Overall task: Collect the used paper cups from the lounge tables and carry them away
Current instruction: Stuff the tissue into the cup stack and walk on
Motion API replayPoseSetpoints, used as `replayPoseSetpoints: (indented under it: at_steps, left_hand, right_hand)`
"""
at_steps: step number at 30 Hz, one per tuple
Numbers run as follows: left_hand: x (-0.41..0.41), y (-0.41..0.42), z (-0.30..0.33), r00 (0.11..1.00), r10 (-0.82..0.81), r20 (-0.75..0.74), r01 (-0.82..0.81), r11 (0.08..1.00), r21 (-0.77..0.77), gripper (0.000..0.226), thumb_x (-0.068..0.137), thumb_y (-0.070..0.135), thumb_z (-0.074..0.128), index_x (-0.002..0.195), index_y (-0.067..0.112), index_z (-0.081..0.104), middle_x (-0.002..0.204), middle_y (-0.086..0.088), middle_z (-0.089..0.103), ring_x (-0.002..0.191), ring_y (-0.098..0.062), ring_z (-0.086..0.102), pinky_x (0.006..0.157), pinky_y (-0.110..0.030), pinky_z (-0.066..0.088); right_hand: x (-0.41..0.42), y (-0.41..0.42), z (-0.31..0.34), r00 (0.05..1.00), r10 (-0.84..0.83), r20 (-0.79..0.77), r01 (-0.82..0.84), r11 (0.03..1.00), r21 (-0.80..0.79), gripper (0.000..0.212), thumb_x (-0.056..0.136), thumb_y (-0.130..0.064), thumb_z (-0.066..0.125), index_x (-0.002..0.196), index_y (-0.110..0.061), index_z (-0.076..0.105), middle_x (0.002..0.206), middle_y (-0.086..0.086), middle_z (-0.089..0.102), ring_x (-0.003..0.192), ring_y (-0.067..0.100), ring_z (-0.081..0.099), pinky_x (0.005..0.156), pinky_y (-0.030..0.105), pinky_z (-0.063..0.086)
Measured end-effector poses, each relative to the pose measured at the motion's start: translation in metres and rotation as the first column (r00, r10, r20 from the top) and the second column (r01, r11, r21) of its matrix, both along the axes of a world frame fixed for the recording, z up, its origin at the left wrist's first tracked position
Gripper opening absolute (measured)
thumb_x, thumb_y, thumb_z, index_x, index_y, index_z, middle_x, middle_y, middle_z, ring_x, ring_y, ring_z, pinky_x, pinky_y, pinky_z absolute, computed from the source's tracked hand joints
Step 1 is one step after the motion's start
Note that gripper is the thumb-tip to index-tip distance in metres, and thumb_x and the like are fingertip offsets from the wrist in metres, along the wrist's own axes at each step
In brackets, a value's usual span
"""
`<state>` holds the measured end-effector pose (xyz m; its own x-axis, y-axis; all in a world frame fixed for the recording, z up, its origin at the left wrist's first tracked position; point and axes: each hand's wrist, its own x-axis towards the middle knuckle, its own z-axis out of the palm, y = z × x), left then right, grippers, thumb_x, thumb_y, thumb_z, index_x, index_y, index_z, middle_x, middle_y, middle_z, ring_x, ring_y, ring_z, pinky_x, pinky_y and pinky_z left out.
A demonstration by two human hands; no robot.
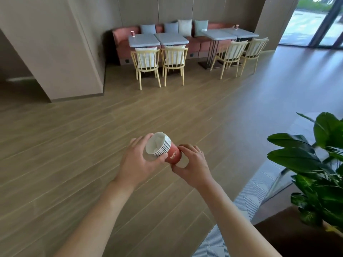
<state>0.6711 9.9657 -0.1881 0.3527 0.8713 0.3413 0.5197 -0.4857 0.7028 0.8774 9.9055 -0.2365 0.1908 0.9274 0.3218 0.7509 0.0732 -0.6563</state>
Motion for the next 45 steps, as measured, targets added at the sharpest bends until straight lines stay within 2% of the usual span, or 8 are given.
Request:
replayPoseSetpoints:
  at_steps: [9, 15, 21, 23, 27, 32, 36, 45]
  left_hand:
    - [-0.017, 0.08, -0.006, 0.996, 0.067, 0.053, -0.066, 0.997, -0.027, 0.076, 0.076, 0.068, 0.071, 0.138, 0.025, 0.062, 0.123, 0.013, 0.066, 0.119, -0.009, 0.052, 0.101, -0.029, 0.045]
    - [-0.043, 0.164, -0.008, 0.986, 0.066, 0.154, -0.065, 0.998, -0.014, 0.064, 0.077, 0.066, 0.072, 0.131, 0.033, 0.064, 0.119, 0.024, 0.063, 0.114, -0.003, 0.054, 0.1, -0.028, 0.043]
    - [-0.082, 0.269, -0.003, 0.974, 0.001, 0.225, 0.002, 1.0, -0.014, 0.06, 0.076, 0.064, 0.076, 0.13, 0.043, 0.059, 0.12, 0.045, 0.054, 0.117, 0.017, 0.05, 0.095, 0.0, 0.033]
    - [-0.098, 0.305, 0.004, 0.97, -0.025, 0.242, 0.03, 0.999, -0.016, 0.058, 0.076, 0.063, 0.076, 0.129, 0.043, 0.061, 0.118, 0.048, 0.054, 0.114, 0.02, 0.05, 0.092, 0.002, 0.032]
    - [-0.124, 0.369, 0.011, 0.966, -0.066, 0.251, 0.087, 0.993, -0.076, 0.06, 0.076, 0.062, 0.078, 0.128, 0.037, 0.064, 0.12, 0.029, 0.063, 0.117, 0.008, 0.057, 0.096, -0.005, 0.038]
    - [-0.153, 0.418, 0.005, 0.951, -0.068, 0.3, 0.098, 0.991, -0.087, 0.062, 0.078, 0.055, 0.081, 0.131, 0.027, 0.066, 0.123, 0.014, 0.068, 0.118, -0.006, 0.063, 0.103, -0.03, 0.05]
    - [-0.176, 0.449, -0.001, 0.944, -0.057, 0.326, 0.083, 0.995, -0.064, 0.041, 0.081, 0.053, 0.08, 0.118, 0.046, 0.064, 0.118, 0.028, 0.066, 0.114, 0.001, 0.062, 0.096, -0.013, 0.045]
    - [-0.195, 0.523, -0.004, 0.953, 0.087, 0.291, -0.062, 0.994, -0.091, 0.053, 0.083, 0.049, 0.08, 0.129, 0.027, 0.067, 0.119, 0.012, 0.07, 0.114, -0.001, 0.062, 0.097, -0.012, 0.043]
  right_hand:
    - [-0.017, 0.088, -0.003, 0.999, 0.046, -0.022, -0.047, 0.999, -0.011, 0.056, 0.076, -0.036, 0.083, 0.13, -0.025, 0.069, 0.13, -0.015, 0.062, 0.121, 0.014, 0.056, 0.108, 0.04, 0.042]
    - [-0.043, 0.168, 0.003, 1.0, 0.016, -0.003, -0.016, 1.0, -0.01, 0.056, 0.076, -0.044, 0.084, 0.128, -0.026, 0.07, 0.13, -0.014, 0.062, 0.121, 0.015, 0.056, 0.107, 0.042, 0.044]
    - [-0.084, 0.267, 0.013, 0.999, -0.024, 0.026, 0.025, 1.0, -0.014, 0.054, 0.077, -0.044, 0.083, 0.126, -0.026, 0.071, 0.126, -0.013, 0.063, 0.12, 0.016, 0.056, 0.106, 0.045, 0.044]
    - [-0.1, 0.3, 0.017, 0.999, -0.047, 0.021, 0.047, 0.999, -0.015, 0.054, 0.076, -0.045, 0.083, 0.125, -0.026, 0.071, 0.125, -0.014, 0.063, 0.119, 0.015, 0.055, 0.105, 0.045, 0.045]
    - [-0.13, 0.353, 0.025, 0.997, -0.081, -0.006, 0.081, 0.997, -0.017, 0.053, 0.075, -0.048, 0.08, 0.124, -0.028, 0.071, 0.123, -0.017, 0.062, 0.118, 0.011, 0.054, 0.104, 0.046, 0.047]
    - [-0.158, 0.401, 0.029, 0.998, -0.06, 0.024, 0.061, 0.997, -0.043, 0.051, 0.076, -0.045, 0.083, 0.123, -0.029, 0.071, 0.122, -0.019, 0.06, 0.117, 0.01, 0.055, 0.103, 0.044, 0.048]
    - [-0.173, 0.442, 0.029, 0.999, 0.014, 0.04, -0.012, 0.998, -0.058, 0.049, 0.078, -0.037, 0.086, 0.123, -0.026, 0.072, 0.123, -0.015, 0.062, 0.115, 0.016, 0.06, 0.102, 0.047, 0.049]
    - [-0.186, 0.55, 0.022, 0.987, 0.158, 0.024, -0.157, 0.987, -0.04, 0.05, 0.078, -0.033, 0.087, 0.124, -0.027, 0.07, 0.125, -0.018, 0.06, 0.116, 0.013, 0.059, 0.101, 0.047, 0.05]
